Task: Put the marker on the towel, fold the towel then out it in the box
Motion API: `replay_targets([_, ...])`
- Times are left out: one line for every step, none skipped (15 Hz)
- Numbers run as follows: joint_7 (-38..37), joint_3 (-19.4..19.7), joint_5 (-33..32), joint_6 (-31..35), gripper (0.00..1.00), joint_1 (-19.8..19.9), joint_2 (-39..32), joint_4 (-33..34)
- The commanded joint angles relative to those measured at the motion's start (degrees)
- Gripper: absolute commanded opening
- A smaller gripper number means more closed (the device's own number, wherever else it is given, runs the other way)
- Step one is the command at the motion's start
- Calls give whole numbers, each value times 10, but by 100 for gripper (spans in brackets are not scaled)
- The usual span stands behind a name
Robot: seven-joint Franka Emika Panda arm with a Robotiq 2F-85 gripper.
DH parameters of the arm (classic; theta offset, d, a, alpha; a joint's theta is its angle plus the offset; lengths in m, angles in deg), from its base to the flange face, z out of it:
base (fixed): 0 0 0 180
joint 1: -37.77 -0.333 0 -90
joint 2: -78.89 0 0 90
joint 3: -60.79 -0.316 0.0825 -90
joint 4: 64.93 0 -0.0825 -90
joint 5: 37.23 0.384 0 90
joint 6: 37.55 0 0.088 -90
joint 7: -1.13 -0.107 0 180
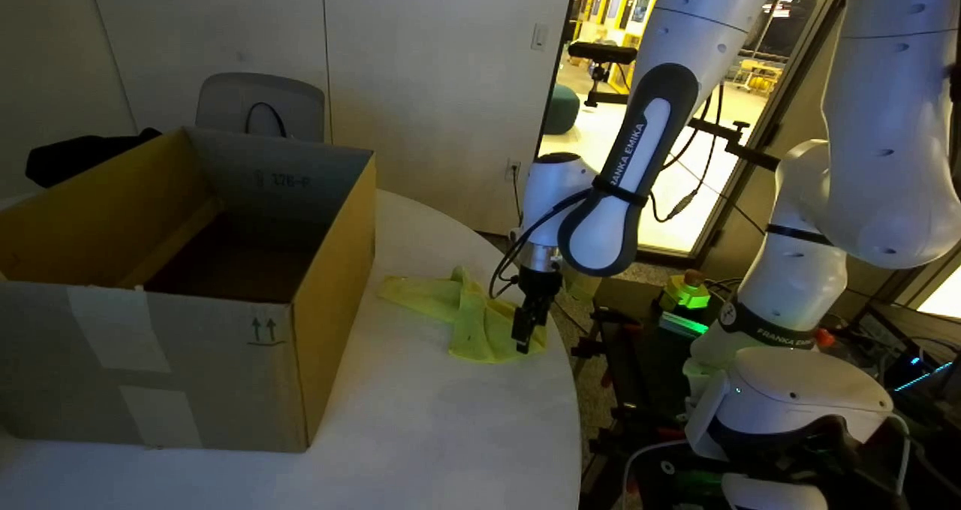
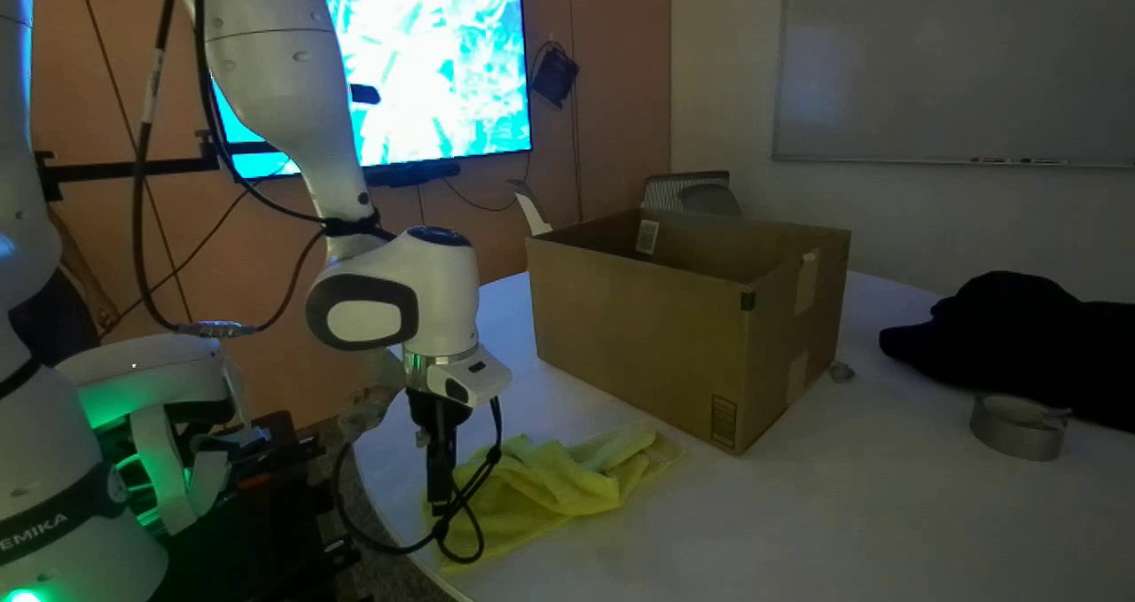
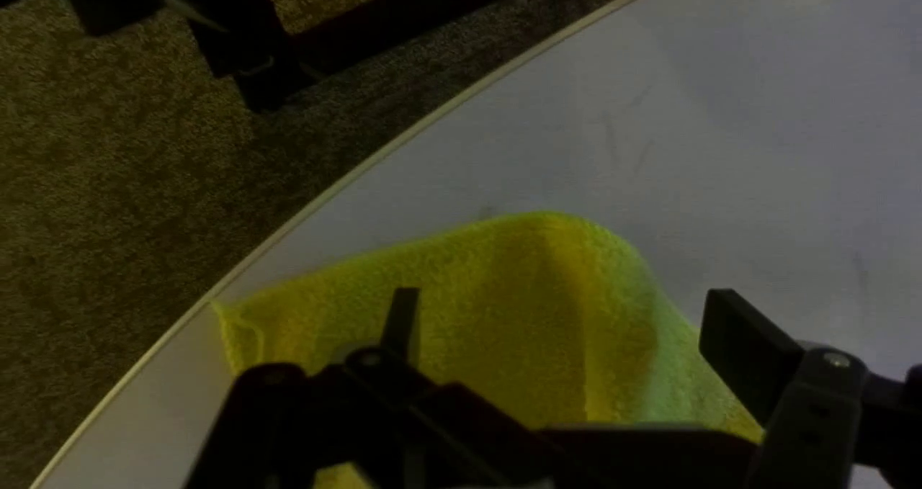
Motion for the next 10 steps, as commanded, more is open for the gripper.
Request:
replay_targets([-48, 44, -41, 23, 100, -48, -35, 14])
replay_targets([-60, 61, -56, 28, 100, -65, -48, 21])
replay_targets([-75, 80, -70, 36, 100, -83, -62, 28])
replay_targets([-85, 95, -79, 42, 100, -98, -75, 35])
replay_targets([-87, 101, -81, 50, 100, -103, -85, 42])
replay_targets([-89, 107, -82, 62, 100, -109, -96, 48])
replay_targets([-87, 110, -80, 66, 100, -111, -102, 55])
replay_targets([-80, 103, -74, 66, 93, -102, -106, 60])
replay_targets([-78, 103, -72, 60, 74, -100, -111, 67])
replay_targets([-75, 99, -70, 52, 66, -94, -113, 73])
